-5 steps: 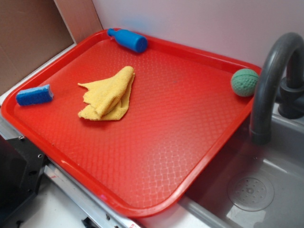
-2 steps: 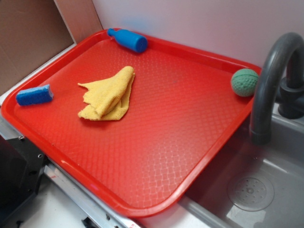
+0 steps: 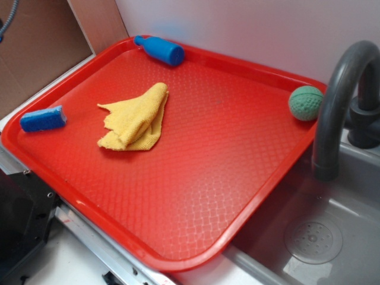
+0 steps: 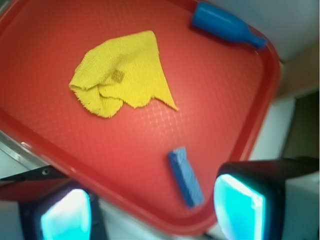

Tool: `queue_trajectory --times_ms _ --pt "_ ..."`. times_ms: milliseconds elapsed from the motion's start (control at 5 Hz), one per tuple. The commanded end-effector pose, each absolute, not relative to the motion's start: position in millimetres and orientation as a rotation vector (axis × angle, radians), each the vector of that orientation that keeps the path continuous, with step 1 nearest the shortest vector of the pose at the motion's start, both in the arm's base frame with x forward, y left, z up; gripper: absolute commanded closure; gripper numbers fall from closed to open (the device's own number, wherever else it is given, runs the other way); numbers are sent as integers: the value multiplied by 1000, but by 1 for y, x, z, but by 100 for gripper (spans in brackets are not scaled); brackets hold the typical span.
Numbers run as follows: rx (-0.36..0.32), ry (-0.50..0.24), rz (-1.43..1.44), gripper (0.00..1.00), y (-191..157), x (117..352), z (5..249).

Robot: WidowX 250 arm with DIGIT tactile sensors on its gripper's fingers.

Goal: Grab the blue sponge.

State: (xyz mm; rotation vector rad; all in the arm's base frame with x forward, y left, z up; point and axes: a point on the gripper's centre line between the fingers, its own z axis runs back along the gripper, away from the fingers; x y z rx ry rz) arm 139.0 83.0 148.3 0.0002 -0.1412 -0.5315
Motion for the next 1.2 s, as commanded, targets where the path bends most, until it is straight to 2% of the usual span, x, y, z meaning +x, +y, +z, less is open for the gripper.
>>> queue_trajectory --times_ms 0,400,600,1000 --pt "21 -69 -589 0 104 166 108" --pt "-11 -3 -658 0 108 162 75" --pt "1 27 -660 0 108 155 66" --pt "30 136 -640 0 118 151 33"
